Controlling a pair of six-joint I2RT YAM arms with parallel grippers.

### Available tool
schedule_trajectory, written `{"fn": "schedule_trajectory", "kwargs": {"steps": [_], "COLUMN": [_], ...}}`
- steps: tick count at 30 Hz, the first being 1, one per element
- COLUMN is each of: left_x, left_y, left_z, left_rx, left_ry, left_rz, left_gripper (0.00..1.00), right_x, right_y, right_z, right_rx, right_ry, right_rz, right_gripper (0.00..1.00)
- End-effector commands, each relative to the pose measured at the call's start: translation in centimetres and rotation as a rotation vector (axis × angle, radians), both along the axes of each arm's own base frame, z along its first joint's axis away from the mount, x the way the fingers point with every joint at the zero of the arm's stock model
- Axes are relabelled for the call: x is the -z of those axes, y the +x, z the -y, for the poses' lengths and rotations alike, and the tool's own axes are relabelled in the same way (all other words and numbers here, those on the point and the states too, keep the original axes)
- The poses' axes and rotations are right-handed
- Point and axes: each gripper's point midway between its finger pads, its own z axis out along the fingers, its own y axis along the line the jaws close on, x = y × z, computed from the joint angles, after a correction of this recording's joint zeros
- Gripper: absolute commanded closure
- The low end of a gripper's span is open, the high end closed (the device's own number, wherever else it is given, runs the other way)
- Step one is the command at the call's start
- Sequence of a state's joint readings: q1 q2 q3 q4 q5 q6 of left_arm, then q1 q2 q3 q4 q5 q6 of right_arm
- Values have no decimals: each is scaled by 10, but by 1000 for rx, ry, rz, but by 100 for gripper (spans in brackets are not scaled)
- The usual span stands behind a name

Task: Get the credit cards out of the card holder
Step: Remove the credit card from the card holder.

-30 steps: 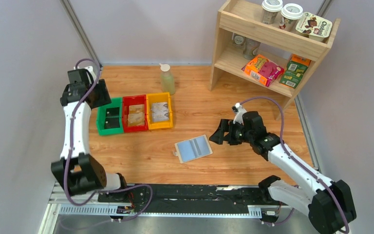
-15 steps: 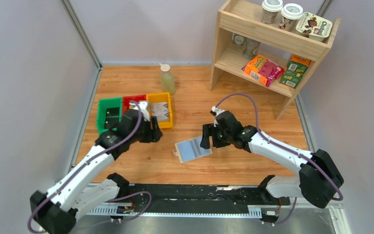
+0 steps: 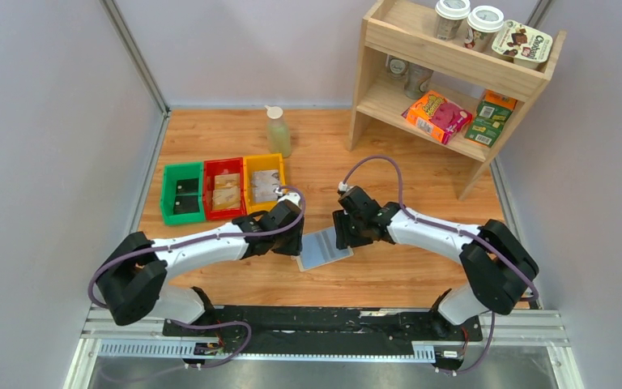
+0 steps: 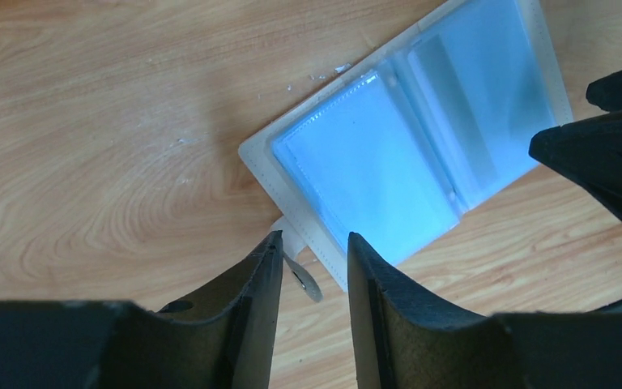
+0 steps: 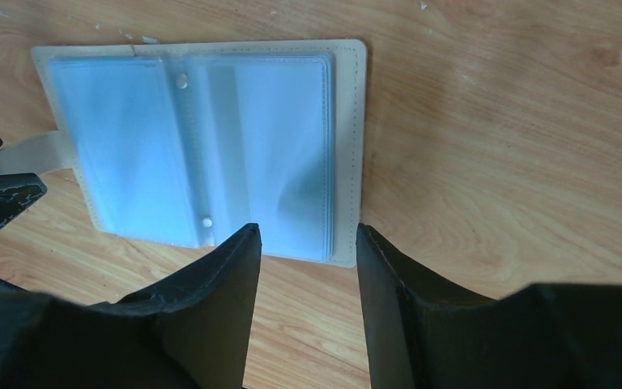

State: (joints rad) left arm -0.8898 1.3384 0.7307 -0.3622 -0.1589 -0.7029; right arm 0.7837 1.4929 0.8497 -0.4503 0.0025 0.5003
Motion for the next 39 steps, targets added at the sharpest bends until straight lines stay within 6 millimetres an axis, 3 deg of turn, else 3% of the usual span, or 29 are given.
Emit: {"fn": "schedule_trajectory", "kwargs": {"steps": [1,7,19,23,26,31,39], "left_x": [-3,15,29,23,7,-12,8], "left_y": [10,0,-5,-6,-2,0,-1], "left_z": [26,32,34,34,28,14,0], "left_rx": [-6,-4,-8,-12,-31,-45,-74], "left_ry": [-76,-107,-114,-127,-129,-97,-19], "left_rz": [15,-37,-73,-66,-17,36,14], "left_gripper": [57,60,66,67,67,60,43], "right_x": [-2,8,-10,-13,-18,-23,-2], "right_y": [11,8,-4,7,12,13,12], "right_z": [-11,-15,-32,-19,-12,-22,-31], "right_rx": [6,-13,-84,-21,12,-18,-43], "right_ry": [1,-19,38,-34,-56,-11,-13], "right_rz": [25,-2,2,61,96,105,57], "right_gripper": [50,52,56,47,41,44,55]}}
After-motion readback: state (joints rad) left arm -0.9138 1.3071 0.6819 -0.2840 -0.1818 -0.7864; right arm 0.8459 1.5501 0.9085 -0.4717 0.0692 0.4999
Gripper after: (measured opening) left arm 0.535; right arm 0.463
